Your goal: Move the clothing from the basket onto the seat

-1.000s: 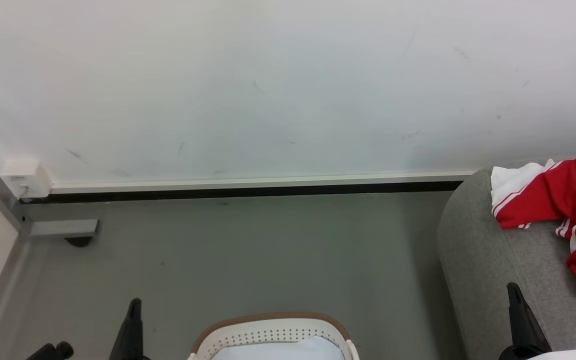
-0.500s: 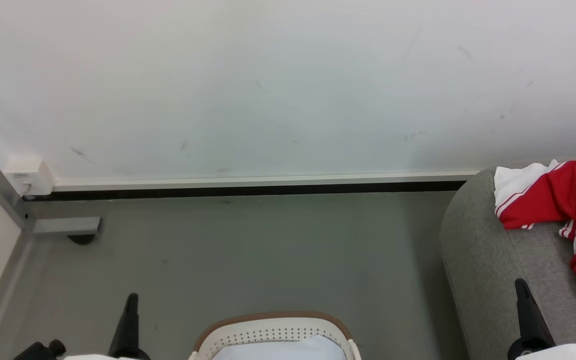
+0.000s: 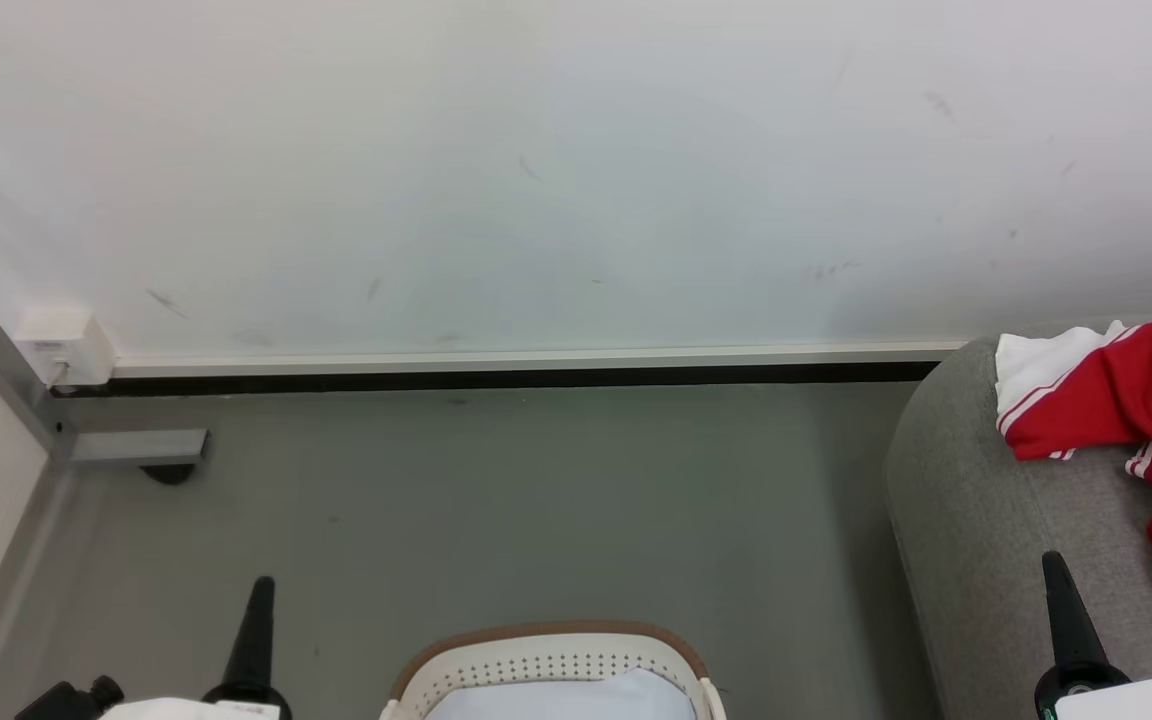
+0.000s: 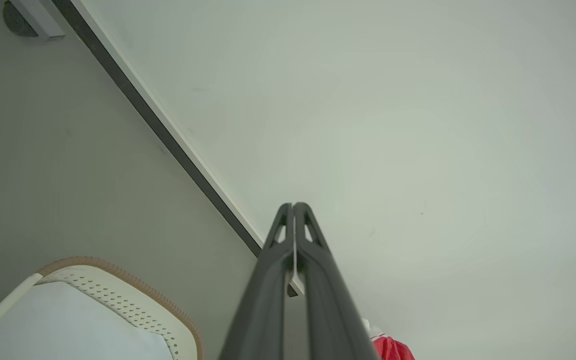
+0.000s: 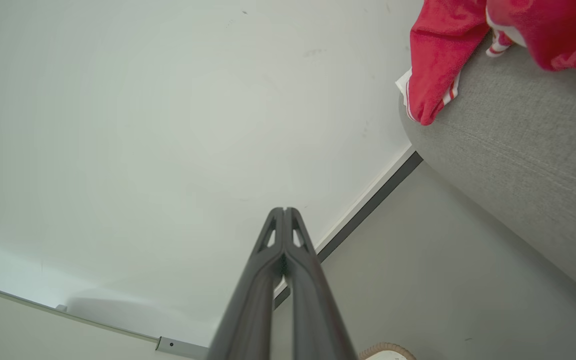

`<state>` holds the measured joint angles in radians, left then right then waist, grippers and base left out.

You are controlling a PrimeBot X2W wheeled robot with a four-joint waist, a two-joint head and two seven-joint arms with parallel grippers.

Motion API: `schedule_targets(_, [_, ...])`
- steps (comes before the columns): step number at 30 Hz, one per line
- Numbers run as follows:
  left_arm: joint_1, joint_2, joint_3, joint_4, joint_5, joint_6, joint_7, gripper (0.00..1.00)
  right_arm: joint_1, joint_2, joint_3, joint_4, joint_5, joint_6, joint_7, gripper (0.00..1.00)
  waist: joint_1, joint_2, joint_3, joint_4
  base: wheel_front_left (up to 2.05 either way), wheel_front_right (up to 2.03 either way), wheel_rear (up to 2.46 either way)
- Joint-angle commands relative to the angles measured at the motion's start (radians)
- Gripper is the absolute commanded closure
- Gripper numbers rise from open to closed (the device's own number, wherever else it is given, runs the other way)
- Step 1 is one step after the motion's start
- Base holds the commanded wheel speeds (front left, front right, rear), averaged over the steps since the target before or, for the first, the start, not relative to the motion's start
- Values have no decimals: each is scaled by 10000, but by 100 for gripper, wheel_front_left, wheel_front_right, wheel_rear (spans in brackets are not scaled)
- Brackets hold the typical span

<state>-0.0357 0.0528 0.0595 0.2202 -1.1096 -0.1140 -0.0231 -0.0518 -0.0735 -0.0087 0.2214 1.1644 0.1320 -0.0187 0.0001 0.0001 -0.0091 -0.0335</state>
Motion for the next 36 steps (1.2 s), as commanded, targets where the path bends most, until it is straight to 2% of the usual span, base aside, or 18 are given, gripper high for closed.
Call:
schedule_targets(1, [-206, 38, 71, -43, -336, -45, 70, 100, -193, -34, -85, -57, 268, -12, 55, 100, -1, -1, 3, 7, 0, 0, 0])
schedule_targets(36, [-578, 5, 393, 148, -3336, -136, 925, 100, -470, 75, -634, 135, 3019, -18, 797, 100, -1, -1, 70, 193, 0, 0, 0])
